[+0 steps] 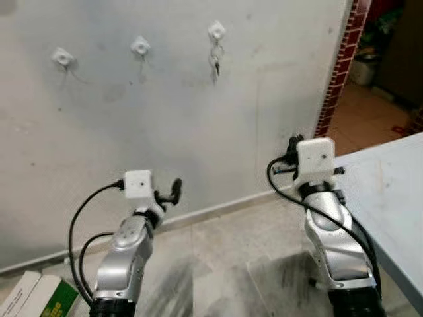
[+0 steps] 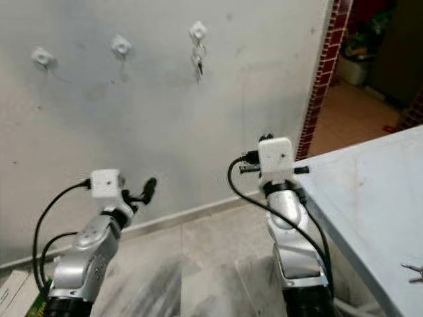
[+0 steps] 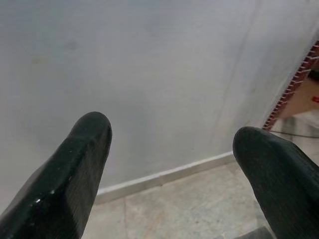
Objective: Hang keys on a hook
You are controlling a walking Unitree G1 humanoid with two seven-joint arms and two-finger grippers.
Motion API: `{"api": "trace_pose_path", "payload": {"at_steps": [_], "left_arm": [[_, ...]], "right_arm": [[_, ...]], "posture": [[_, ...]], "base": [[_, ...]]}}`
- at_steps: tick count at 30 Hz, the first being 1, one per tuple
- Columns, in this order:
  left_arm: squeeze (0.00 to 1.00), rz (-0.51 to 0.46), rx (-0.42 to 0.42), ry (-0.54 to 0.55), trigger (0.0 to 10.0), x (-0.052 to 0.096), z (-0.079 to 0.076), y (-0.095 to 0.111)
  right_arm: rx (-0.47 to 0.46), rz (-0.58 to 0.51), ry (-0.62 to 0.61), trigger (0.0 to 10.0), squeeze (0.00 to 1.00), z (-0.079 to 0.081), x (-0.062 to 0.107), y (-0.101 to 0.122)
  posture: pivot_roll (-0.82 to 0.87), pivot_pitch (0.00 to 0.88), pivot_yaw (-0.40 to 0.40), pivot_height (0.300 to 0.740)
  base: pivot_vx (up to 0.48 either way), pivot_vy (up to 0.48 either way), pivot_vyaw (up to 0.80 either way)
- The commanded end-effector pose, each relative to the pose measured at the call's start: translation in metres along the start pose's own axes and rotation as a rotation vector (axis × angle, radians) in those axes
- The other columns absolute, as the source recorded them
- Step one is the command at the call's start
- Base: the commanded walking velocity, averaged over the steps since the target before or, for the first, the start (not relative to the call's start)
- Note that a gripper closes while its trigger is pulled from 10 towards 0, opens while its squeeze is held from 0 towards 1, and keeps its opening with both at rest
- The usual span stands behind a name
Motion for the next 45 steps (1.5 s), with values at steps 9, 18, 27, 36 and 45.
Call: {"api": "trace_pose_path", "payload": {"at_steps": [9, 18, 27, 36, 45], "left_arm": [[0.0, 0.006, -0.007, 0.025, 10.0, -0.002, 0.009, 0.001], [0.0, -0.003, -0.007, 0.042, 10.0, 0.0, 0.01, -0.002], [0.0, -0.015, 0.053, 0.033, 10.0, 0.004, 0.004, -0.004], [0.0, -0.057, 0.044, 0.038, 10.0, 0.004, 0.001, 0.001], [0.0, -0.022, 0.057, 0.058, 10.0, 0.01, 0.011, -0.01]], "right_arm": [[0.0, -0.009, 0.013, 10.0, 0.0, 0.002, -0.001, 0.002], [-0.003, -0.02, 0.03, 10.0, 0.0, 0.004, -0.003, 0.005], [0.001, -0.008, 0.094, 10.0, 0.0, 0.011, 0.0, 0.005], [0.037, 0.022, 0.158, 10.0, 0.0, 0.017, -0.005, 0.001], [0.02, 0.004, 0.164, 10.0, 0.0, 0.026, -0.008, -0.003]], "posture": [[-0.06, 0.0, 0.116, 0.74], [-0.07, 0.0, 0.104, 0.74], [-0.07, 0.0, 0.02, 0.74], [-0.03, 0.0, -0.103, 0.74], [-0.03, 0.0, -0.001, 0.74]], "base": [[0.0, 0.0, 0.8], [0.0, 0.0, 0.79], [0.0, 0.0, 0.0], [0.0, 0.0, 0.0], [0.0, 0.0, 0.0]]}}
Point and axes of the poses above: a point about 5 cm out from each wrist's last joint towards the gripper, its own x axis pointing back from the gripper into the wrist, its own y axis along the axis of the wrist's last joint, z = x × y, the point moved 3 cm from there along -x, pointing out of the wrist towards the gripper, and after that the axes turned 14 degrees about -x, right-handed, at the moved point
